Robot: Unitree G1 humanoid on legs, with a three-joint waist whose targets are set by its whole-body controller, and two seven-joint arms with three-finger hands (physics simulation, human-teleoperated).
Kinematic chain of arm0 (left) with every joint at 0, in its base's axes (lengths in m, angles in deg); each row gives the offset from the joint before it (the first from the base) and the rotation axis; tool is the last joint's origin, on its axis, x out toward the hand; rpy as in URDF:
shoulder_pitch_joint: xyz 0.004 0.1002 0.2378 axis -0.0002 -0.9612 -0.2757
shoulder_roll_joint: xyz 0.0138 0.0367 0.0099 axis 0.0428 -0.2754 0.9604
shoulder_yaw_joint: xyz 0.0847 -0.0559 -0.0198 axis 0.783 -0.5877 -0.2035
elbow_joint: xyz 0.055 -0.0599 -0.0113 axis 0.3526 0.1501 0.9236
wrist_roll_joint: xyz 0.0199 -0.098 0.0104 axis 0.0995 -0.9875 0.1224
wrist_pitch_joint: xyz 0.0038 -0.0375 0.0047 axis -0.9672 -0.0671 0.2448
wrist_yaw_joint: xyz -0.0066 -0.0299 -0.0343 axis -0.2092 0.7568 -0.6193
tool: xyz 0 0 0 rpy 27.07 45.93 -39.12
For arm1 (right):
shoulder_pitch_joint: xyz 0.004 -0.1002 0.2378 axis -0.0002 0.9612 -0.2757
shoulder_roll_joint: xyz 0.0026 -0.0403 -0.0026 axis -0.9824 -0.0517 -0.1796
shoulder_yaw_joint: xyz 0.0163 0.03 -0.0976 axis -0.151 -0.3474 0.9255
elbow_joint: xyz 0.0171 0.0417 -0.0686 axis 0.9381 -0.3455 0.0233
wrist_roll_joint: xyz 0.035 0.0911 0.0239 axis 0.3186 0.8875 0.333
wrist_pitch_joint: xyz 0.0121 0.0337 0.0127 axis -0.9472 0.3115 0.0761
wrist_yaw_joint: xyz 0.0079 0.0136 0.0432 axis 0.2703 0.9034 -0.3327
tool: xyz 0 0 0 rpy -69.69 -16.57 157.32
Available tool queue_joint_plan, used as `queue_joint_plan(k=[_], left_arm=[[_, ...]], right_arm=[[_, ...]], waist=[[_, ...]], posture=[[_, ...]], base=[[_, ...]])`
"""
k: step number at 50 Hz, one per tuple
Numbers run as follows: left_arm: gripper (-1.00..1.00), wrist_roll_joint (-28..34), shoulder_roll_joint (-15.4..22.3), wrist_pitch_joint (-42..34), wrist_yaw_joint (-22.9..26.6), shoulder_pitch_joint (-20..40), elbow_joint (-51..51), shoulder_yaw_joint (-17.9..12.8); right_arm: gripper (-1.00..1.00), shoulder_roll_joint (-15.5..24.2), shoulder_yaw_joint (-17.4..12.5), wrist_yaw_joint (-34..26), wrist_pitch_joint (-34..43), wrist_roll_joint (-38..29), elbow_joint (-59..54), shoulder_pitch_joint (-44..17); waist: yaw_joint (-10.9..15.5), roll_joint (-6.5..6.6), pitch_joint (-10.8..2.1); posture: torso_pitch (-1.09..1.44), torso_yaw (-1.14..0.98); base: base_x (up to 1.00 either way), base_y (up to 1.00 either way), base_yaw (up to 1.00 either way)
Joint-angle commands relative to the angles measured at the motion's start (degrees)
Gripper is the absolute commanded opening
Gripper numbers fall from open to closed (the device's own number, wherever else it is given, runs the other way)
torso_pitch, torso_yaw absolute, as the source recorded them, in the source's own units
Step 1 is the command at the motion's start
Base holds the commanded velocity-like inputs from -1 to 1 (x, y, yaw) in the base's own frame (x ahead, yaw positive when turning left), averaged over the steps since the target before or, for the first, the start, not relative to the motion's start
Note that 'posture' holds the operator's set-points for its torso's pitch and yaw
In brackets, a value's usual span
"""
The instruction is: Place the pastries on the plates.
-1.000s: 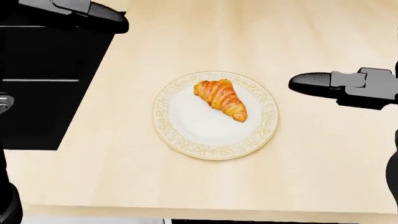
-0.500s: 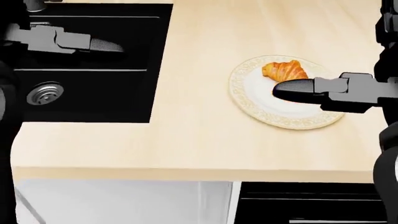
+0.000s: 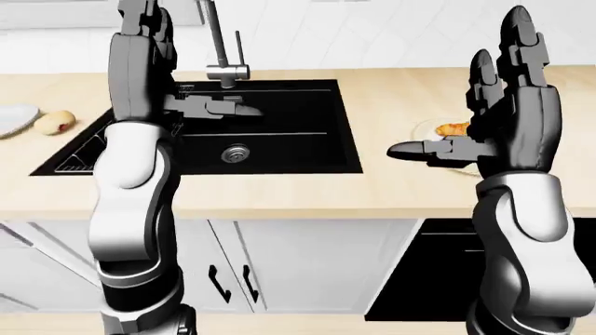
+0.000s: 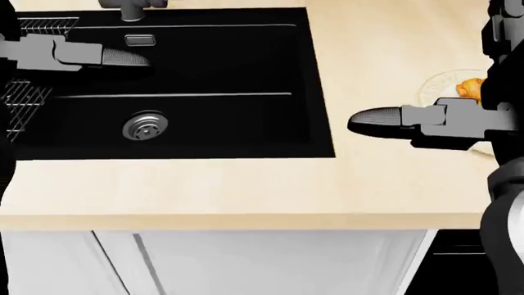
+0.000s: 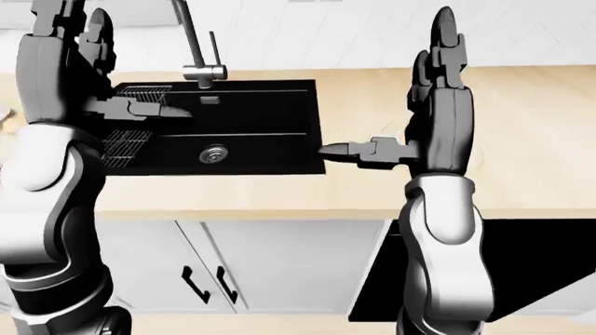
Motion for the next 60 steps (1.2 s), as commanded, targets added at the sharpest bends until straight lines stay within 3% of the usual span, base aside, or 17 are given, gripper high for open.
queue_joint_plan(k=[1, 4, 6, 14, 20, 25, 30, 32, 34, 45, 46, 50, 53, 55, 57, 58, 60], left_arm=[[1.00, 0.33, 0.72, 2.55, -0.42, 0.90, -1.50, -1.40], [1.00, -0.09, 0.94, 2.00, -0.47, 0.97, -2.05, -1.73], [1.00, -0.55, 0.91, 1.77, -0.74, 1.16, -2.16, -1.79], [1.00, -1.14, 2.23, 1.33, -1.03, 0.50, -3.15, -2.52], [1.00, -1.10, 2.40, 0.57, -1.20, 0.38, -4.14, -2.55], [1.00, -0.73, 2.33, 1.02, -1.19, 0.32, -3.89, -2.46], [1.00, -0.82, 2.59, 0.56, -1.25, 0.24, -4.54, -2.84], [1.00, -0.82, 2.69, 0.53, -1.21, 0.27, -4.55, -2.80], [1.00, -0.83, 2.75, 0.34, -1.25, 0.36, -4.63, -2.85], [1.00, -0.54, 2.76, 0.46, -1.25, 0.35, -4.47, -2.65], [1.00, -0.48, 2.76, 0.46, -1.23, 0.40, -4.46, -2.63], [1.00, -0.31, 2.70, 0.18, -1.08, 0.35, -4.54, -2.55], [1.00, -0.33, 2.58, 0.04, -1.04, 0.46, -4.61, -2.57], [1.00, -0.13, 2.57, 0.31, -1.01, 0.30, -4.34, -2.55], [1.00, -0.07, 2.50, 0.24, -0.99, 0.50, -4.36, -2.46], [1.00, 0.19, 2.57, 0.36, -0.88, 0.44, -4.15, -2.27], [1.00, 0.15, 2.40, 0.53, -0.90, 0.55, -3.96, -2.37]], right_arm=[[1.00, 0.03, 0.51, -0.36, -2.29, -0.24, 1.15, -1.16], [1.00, -0.06, 0.65, -0.63, -2.04, -0.38, 1.15, -1.61], [1.00, 0.08, 0.60, -0.82, -1.73, -0.50, 1.17, -1.96], [1.00, 0.14, 1.10, -1.17, -1.61, -1.16, 0.54, -2.86], [1.00, 0.11, 0.84, -1.59, -1.60, -1.38, 1.17, -2.34], [1.00, -0.14, 0.86, -1.60, -1.43, -1.47, 1.30, -2.40], [1.00, -0.51, 0.96, -1.43, -1.53, -1.24, 1.01, -2.95], [1.00, -0.31, 1.17, -1.57, -1.63, -1.37, 0.96, -2.60], [1.00, -0.20, 1.02, -1.65, -1.21, -1.31, 1.25, -2.86], [1.00, -0.31, 1.18, -1.91, -1.47, -1.55, 1.21, -2.46], [1.00, -0.28, 1.18, -1.98, -1.43, -1.57, 1.30, -2.44], [1.00, -0.36, 1.07, -2.03, -1.35, -1.53, 1.60, -2.29], [1.00, -0.43, 1.09, -2.04, -1.37, -1.51, 1.68, -2.30], [1.00, -0.52, 1.16, -1.98, -1.32, -1.51, 1.67, -2.35], [1.00, -0.54, 1.03, -1.97, -1.29, -1.34, 1.70, -2.46], [1.00, -0.54, 1.04, -1.95, -1.40, -1.30, 1.69, -2.36], [1.00, -0.54, 1.12, -1.90, -1.47, -1.31, 1.62, -2.31]], waist=[[0.17, 0.03, -0.50], [-0.33, 3.14, -0.09], [-0.45, 7.85, -1.45], [0.43, 3.59, 0.69], [0.78, -0.64, -0.24], [0.48, -0.64, -1.30], [-0.30, 3.96, -0.12], [0.48, 10.51, -3.51], [1.33, 7.64, -0.29], [1.22, -1.87, -0.68], [0.38, 0.07, -0.15], [0.48, -0.85, -1.77], [0.18, 1.23, -0.53], [0.02, 3.53, -0.29], [0.22, 9.57, -1.82], [0.47, 7.19, -1.30], [0.87, 6.42, -0.77]], posture=[[0.00, 0.00], [0.00, 0.00], [0.00, 0.00], [0.00, 0.00], [0.00, 0.00], [0.00, 0.00], [0.00, 0.00], [0.00, 0.00], [0.00, 0.00], [0.00, 0.00], [0.00, 0.00], [0.00, 0.00], [0.00, 0.00], [0.00, 0.00], [0.00, 0.00], [0.00, 0.00], [0.00, 0.00]], base=[[0.12, 0.60, 0.00], [0.14, 0.61, 0.00], [0.14, 0.61, 0.00], [0.14, 0.63, 0.00], [0.15, 0.65, 0.00], [0.14, 0.65, 0.00], [0.14, 0.65, 0.00], [0.00, 0.45, 0.00], [0.00, 0.43, 0.00], [0.00, 0.63, 0.00], [0.00, 0.68, 0.00], [0.00, 0.68, 0.00], [0.00, 0.68, 0.00], [0.00, 0.70, 0.00], [0.00, 0.69, 0.00], [0.00, 0.70, 0.00], [0.00, 0.69, 0.00]])
